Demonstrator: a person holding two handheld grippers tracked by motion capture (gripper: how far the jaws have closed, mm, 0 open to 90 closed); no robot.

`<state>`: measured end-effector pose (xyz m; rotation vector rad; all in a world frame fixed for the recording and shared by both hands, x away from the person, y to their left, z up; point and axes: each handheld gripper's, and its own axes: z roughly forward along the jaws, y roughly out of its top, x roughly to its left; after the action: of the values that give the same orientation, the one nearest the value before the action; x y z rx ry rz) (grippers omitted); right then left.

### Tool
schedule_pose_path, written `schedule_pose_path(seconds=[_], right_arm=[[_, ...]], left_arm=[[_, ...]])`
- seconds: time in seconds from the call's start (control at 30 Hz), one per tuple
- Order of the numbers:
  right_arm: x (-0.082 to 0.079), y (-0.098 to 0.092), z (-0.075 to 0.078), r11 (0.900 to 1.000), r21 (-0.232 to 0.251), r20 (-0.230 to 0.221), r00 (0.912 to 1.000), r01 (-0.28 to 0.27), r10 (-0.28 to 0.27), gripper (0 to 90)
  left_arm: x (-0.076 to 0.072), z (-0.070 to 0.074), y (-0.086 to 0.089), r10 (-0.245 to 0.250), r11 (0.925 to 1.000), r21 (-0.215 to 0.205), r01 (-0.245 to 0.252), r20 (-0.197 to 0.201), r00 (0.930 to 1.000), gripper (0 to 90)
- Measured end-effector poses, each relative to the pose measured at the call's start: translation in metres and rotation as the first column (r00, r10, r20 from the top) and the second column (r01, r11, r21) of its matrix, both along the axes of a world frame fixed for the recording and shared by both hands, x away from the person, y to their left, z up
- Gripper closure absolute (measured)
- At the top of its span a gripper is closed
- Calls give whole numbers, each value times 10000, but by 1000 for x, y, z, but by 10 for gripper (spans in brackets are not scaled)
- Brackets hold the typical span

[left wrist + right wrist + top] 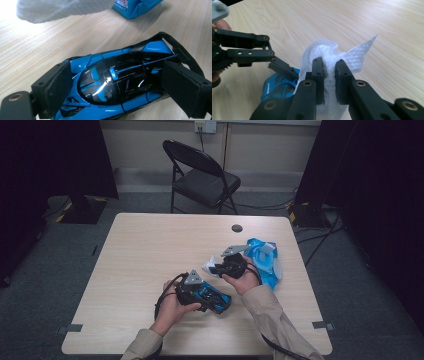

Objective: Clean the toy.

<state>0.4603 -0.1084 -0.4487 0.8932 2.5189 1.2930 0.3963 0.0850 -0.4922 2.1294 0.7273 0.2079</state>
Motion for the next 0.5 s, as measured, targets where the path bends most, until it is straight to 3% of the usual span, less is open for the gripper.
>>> schedule_pose_path(seconds=[0.5], right_arm=[[10,16,-21,9998,71,-240,9996,179,-177,797]], left_arm=[[0,-1,1,-20,10000,-87,21,84,10000,100]])
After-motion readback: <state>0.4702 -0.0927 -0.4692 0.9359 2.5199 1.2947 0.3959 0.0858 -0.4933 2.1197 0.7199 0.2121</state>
